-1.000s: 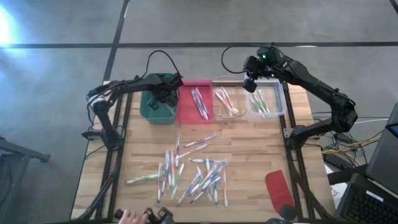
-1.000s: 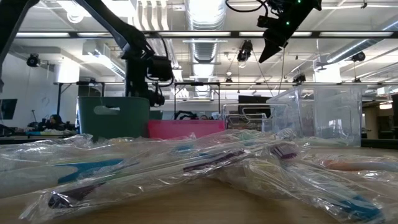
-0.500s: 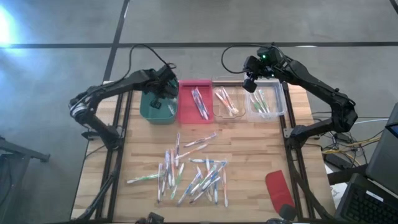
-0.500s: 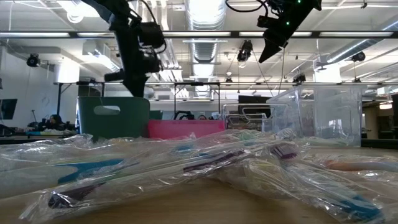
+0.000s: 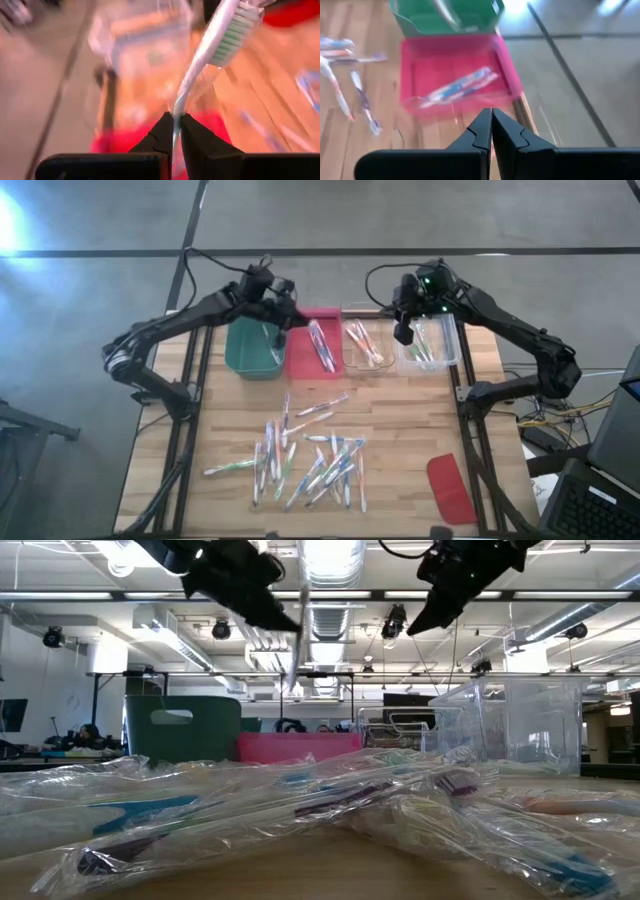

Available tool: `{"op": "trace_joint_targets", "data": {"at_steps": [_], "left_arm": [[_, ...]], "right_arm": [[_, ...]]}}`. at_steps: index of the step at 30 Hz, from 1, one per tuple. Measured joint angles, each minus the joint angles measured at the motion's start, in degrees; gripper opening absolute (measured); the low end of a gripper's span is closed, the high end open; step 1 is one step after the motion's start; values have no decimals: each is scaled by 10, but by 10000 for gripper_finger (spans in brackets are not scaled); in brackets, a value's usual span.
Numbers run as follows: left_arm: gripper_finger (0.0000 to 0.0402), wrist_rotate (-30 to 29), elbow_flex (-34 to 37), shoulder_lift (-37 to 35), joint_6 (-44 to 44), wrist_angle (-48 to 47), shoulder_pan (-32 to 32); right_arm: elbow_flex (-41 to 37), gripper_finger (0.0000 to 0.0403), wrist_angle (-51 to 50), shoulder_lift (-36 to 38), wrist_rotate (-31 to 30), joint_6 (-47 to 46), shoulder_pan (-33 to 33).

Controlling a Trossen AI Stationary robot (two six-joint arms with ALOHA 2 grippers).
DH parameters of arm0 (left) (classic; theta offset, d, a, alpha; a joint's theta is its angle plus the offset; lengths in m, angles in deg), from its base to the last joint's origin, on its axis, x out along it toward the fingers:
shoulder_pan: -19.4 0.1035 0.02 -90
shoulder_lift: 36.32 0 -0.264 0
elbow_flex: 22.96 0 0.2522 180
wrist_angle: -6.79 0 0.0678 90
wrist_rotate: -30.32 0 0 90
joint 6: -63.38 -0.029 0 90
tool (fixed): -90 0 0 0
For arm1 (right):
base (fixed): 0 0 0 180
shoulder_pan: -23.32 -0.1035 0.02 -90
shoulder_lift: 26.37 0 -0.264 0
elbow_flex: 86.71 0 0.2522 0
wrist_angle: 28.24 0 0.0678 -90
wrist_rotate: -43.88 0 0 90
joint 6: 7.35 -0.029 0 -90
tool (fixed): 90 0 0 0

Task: Pick & Place Toothbrushes
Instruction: Put the green toothbrush into the white bin

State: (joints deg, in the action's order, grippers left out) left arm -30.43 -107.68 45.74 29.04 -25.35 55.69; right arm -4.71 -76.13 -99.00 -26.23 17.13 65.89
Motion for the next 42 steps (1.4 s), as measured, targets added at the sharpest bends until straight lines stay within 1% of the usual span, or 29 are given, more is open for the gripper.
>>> {"op": "trace_joint_targets", "data": {"at_steps": [3,8,10,12,15,18,24,30,34,38,42], "left_arm": [[25,23,0,10,57,128,0],[25,27,0,51,221,355,0],[25,27,0,70,256,422,0],[25,28,0,84,269,468,0],[25,28,-7,104,273,487,0],[25,28,-22,125,277,486,-3],[25,28,-80,175,296,498,-12],[25,75,-147,224,320,490,-21],[25,83,-165,235,327,492,-24],[25,84,-179,241,310,494,-33],[25,85,-194,252,284,494,-44]], "right_arm": [[-44,8,71,21,22,4,0],[-105,8,192,42,28,-5,0],[-119,8,217,45,28,-5,0],[-123,8,239,46,28,-12,0],[-123,10,265,46,29,-42,0],[-115,22,270,45,29,-51,-1],[-100,77,272,45,27,-55,-15],[-82,139,271,45,26,-54,-20],[-76,175,272,43,25,-50,-20],[-76,203,271,42,25,-43,-21],[-77,219,272,42,25,-48,-21]]}}
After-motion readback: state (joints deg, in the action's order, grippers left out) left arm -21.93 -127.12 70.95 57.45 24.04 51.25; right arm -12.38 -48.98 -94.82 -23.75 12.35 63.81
